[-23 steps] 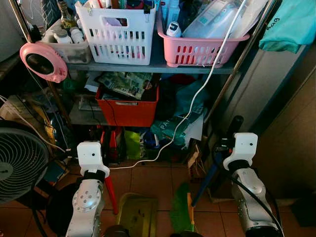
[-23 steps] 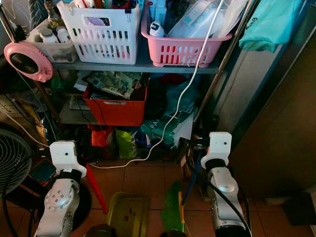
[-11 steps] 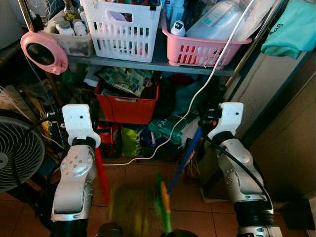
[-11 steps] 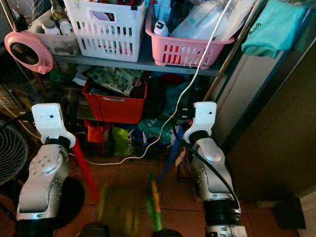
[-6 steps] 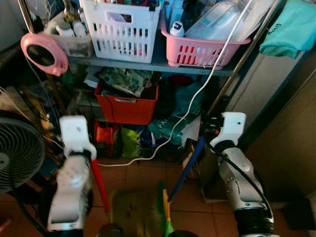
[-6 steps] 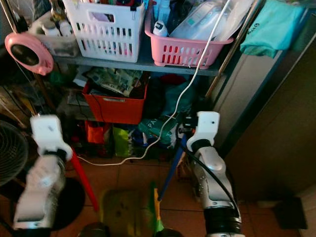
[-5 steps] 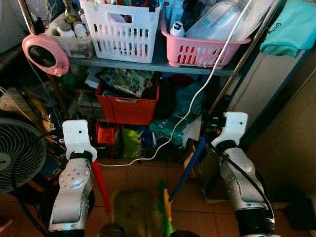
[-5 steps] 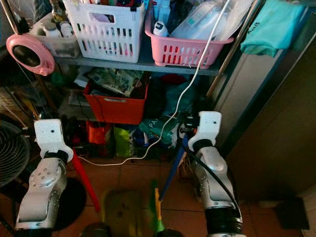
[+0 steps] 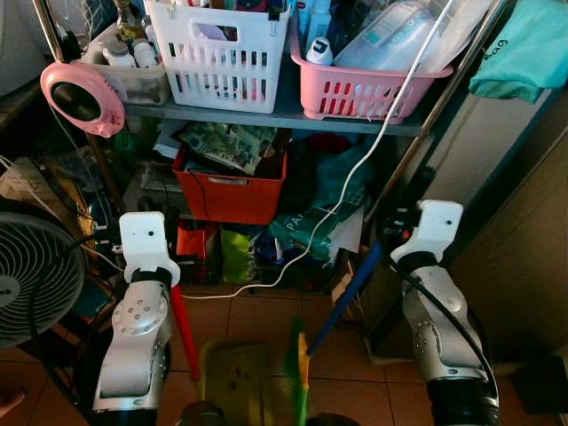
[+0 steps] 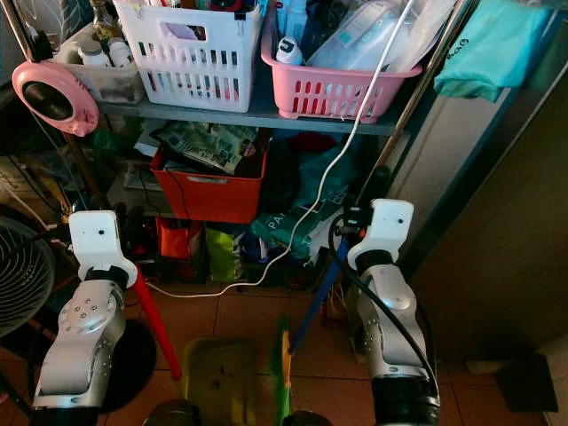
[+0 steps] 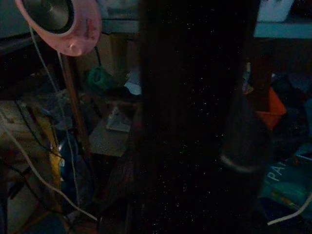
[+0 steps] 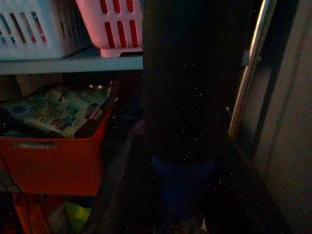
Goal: Sweep floor
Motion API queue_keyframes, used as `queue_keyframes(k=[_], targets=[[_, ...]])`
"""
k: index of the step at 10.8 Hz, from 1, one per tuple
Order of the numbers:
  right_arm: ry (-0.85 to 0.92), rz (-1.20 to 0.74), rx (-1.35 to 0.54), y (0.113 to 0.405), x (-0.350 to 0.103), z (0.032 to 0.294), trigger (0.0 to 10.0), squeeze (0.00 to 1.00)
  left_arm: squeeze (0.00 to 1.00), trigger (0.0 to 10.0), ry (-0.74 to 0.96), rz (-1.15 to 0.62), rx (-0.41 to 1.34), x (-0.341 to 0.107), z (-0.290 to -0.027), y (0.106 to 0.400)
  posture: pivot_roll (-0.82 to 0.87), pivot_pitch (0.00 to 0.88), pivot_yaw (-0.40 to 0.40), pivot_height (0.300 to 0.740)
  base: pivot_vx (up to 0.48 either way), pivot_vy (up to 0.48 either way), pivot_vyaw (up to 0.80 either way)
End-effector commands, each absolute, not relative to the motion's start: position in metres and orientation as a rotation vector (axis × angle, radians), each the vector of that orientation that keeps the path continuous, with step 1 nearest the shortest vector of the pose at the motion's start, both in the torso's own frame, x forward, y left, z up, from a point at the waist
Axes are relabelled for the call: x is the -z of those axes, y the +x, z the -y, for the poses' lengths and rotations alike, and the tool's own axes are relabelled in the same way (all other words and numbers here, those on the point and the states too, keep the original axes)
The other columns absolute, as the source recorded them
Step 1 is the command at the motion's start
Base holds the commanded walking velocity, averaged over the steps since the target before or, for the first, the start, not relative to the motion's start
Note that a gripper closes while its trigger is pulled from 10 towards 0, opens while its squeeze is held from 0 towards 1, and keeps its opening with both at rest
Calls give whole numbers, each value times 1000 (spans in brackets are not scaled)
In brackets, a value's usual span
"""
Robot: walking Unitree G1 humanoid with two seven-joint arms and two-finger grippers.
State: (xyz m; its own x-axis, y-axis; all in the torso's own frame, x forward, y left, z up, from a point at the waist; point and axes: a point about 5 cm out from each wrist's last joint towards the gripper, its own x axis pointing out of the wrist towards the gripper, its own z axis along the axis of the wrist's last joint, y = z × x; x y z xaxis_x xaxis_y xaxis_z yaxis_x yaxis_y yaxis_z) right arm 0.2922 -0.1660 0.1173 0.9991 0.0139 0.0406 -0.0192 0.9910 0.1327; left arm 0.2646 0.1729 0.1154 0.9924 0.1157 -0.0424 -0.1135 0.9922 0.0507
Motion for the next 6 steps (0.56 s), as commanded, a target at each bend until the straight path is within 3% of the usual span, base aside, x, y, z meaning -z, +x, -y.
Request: queue_keyframes(k=[1,2,4,6], targets=[[138,104,-3,291,-129,169,10000,0,0,10000,46,-9,-110,-125,-173,264,75,25,-38,740,0,0,0],[143,100,3,291,-130,170,10000,0,0,10000,43,-9,-105,-125,-173,264,72,33,-40,740,0,0,0],[132,101,6,290,-131,174,10000,0,0,10000,48,-15,-90,-125,-169,263,63,38,-39,740,0,0,-578],[135,98,5,291,-131,173,10000,0,0,10000,49,-17,-74,-125,-166,264,60,38,-31,740,-266,0,0]])
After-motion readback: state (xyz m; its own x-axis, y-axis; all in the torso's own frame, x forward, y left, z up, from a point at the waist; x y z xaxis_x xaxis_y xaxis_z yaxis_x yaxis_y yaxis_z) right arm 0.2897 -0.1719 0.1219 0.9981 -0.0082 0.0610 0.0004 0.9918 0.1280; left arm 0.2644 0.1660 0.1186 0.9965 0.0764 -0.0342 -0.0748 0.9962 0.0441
